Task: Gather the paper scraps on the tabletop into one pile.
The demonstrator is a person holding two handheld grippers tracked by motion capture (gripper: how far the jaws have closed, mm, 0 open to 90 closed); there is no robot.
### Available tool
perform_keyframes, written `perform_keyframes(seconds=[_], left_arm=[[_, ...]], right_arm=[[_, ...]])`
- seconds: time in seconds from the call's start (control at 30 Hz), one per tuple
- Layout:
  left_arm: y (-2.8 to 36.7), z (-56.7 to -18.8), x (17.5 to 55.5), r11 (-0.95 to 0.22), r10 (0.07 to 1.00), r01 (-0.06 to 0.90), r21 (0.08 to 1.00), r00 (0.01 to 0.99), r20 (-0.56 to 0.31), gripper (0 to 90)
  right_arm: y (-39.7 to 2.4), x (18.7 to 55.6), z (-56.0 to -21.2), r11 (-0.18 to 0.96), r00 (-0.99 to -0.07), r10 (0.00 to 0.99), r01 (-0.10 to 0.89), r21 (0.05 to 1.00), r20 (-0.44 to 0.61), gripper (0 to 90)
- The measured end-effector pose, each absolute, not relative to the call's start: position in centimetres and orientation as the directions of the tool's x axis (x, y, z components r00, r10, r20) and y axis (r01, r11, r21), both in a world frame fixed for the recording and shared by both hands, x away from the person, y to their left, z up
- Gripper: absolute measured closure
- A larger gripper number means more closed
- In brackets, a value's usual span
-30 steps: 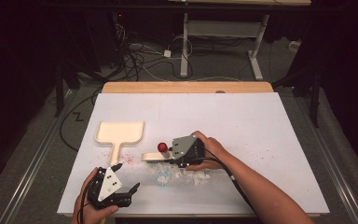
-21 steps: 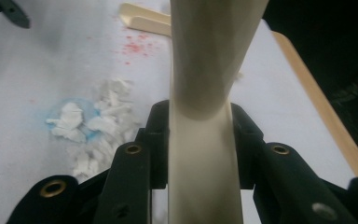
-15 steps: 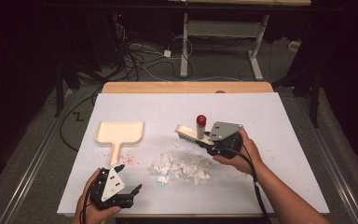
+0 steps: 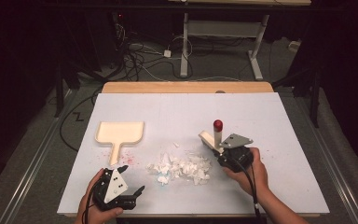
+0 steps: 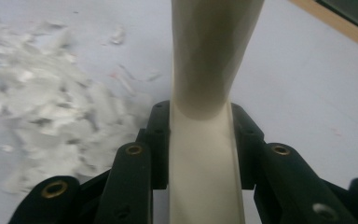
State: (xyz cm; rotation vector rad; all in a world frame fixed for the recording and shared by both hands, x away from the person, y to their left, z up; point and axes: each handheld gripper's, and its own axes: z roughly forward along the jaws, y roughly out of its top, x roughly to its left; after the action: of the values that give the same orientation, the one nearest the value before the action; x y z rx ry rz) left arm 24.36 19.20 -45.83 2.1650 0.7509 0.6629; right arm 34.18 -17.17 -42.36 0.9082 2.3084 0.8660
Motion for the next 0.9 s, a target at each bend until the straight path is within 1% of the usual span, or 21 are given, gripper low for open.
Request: perform_keyframes(seconds=[0.03, 0.1, 0.23, 0.3, 0.5, 0.63, 0.7, 0.77, 0.87, 0.9], left_arm=[[19.2, -45.8, 24.4, -0.555, 0.685, 0.304, 0.774, 0.696, 0.218, 16.0], [19.2, -45.8, 24.4, -0.556, 0.684, 0.306, 0.773, 0.697, 0.216, 16.0], [19.3, -45.8, 24.4, -0.554, 0.684, 0.306, 0.774, 0.698, 0.213, 16.0], [19.3, -45.9, 24.5, -0.551, 0.685, 0.309, 0.775, 0.698, 0.209, 16.0], [19.4, -45.8, 24.6, -0.547, 0.687, 0.31, 0.778, 0.697, 0.205, 16.2], [19.3, -45.9, 24.6, -0.546, 0.687, 0.313, 0.777, 0.698, 0.202, 16.2], [19.3, -45.9, 24.7, -0.547, 0.688, 0.315, 0.775, 0.697, 0.202, 16.2], [19.3, -45.9, 24.7, -0.546, 0.69, 0.316, 0.776, 0.695, 0.202, 16.2], [19.4, -45.9, 24.7, -0.544, 0.693, 0.316, 0.777, 0.692, 0.204, 16.2], [19.4, -45.9, 24.7, -0.544, 0.693, 0.316, 0.777, 0.691, 0.204, 16.2]], right_arm=[[-15.9, 33.8, -42.8, 0.58, -0.642, 0.73, 0.4, 0.71, -0.234, 67.7], [-15.2, 33.7, -42.9, 0.583, -0.635, 0.732, 0.395, 0.71, -0.247, 67.7], [-13.2, 33.7, -43.5, 0.541, -0.628, 0.75, 0.403, 0.738, -0.207, 67.5], [-12.2, 33.4, -43.6, 0.526, -0.643, 0.746, 0.407, 0.747, -0.174, 66.8], [-9.7, 32.7, -43.8, 0.518, -0.664, 0.728, 0.37, 0.771, -0.17, 66.7], [-9.5, 32.5, -43.6, 0.507, -0.688, 0.707, 0.334, 0.795, -0.163, 67.5], [-9.7, 32.5, -43.3, 0.493, -0.692, 0.706, 0.328, 0.806, -0.15, 67.9], [-9.9, 32.5, -43.0, 0.493, -0.686, 0.71, 0.323, 0.808, -0.159, 67.8], [-10.7, 32.5, -42.5, 0.484, -0.69, 0.704, 0.294, 0.824, -0.168, 67.8], [-11.6, 32.5, -41.9, 0.474, -0.693, 0.702, 0.286, 0.833, -0.162, 67.8]])
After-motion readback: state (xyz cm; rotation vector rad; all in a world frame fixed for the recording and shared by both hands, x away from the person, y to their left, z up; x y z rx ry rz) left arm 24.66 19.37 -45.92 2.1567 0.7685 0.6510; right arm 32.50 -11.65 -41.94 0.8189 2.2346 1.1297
